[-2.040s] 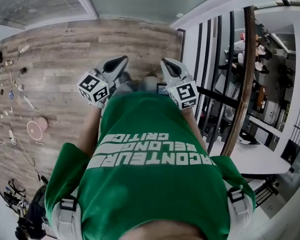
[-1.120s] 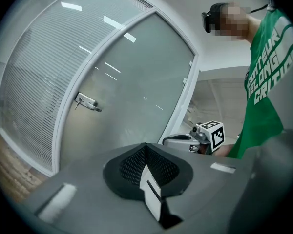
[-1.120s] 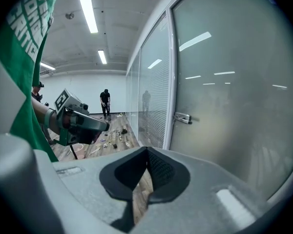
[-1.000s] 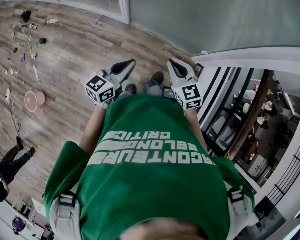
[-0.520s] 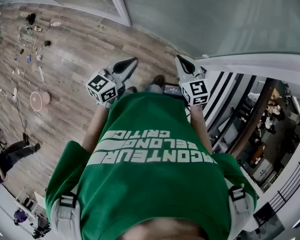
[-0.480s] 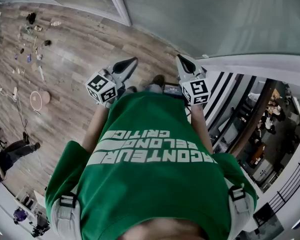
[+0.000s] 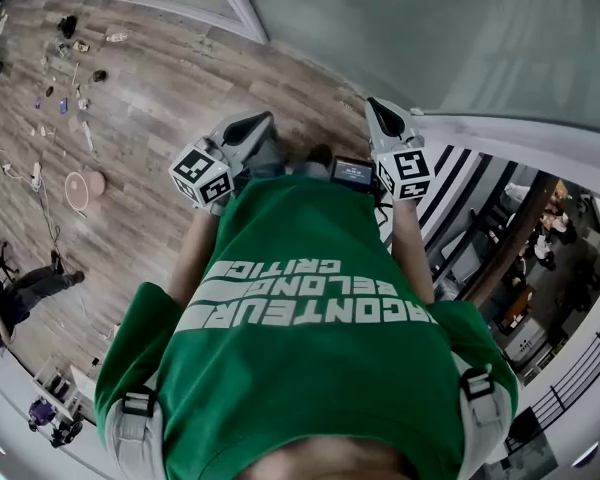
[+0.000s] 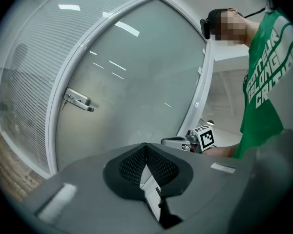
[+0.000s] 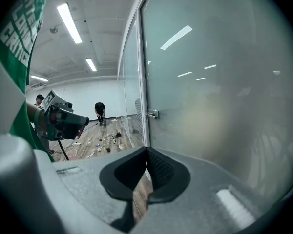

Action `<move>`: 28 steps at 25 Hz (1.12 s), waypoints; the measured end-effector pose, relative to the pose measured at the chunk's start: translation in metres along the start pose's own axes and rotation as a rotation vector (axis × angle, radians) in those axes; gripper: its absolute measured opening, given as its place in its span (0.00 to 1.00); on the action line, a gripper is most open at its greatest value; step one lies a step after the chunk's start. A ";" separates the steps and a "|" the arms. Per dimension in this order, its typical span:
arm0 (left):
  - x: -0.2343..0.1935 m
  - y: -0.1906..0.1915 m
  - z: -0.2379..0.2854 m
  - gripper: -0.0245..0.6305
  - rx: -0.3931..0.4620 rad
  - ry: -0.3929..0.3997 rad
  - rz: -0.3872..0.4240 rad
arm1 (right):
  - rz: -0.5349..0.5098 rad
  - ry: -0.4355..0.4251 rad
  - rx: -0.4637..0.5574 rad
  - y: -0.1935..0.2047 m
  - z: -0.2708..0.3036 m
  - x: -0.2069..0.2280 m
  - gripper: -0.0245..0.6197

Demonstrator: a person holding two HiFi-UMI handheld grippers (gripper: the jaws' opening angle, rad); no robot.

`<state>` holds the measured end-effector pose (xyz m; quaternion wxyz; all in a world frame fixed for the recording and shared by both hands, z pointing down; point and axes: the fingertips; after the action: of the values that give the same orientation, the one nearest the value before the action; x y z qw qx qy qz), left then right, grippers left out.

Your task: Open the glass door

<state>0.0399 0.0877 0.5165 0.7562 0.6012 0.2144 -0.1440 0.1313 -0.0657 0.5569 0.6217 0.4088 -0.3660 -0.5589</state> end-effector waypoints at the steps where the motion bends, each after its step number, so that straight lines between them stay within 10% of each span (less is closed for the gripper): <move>1: -0.006 -0.002 0.000 0.06 0.004 -0.004 -0.001 | -0.001 -0.004 -0.004 0.001 0.004 -0.001 0.03; 17: -0.114 -0.095 0.063 0.06 0.038 0.170 0.037 | -0.075 0.049 -0.009 -0.085 0.132 0.021 0.03; 28: -0.190 -0.142 0.058 0.06 0.058 0.087 0.056 | -0.184 -0.055 -0.036 -0.133 0.217 0.015 0.03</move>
<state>-0.1838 -0.0095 0.5019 0.7322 0.6343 0.2261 -0.1025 -0.1176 -0.1073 0.5209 0.5646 0.4142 -0.3337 -0.6312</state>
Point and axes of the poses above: the fingertips, and each gripper's own axes: z forward along the fingers, x to its right, y out of its underside, and after that the axes turned 3 degrees about -z, right-handed
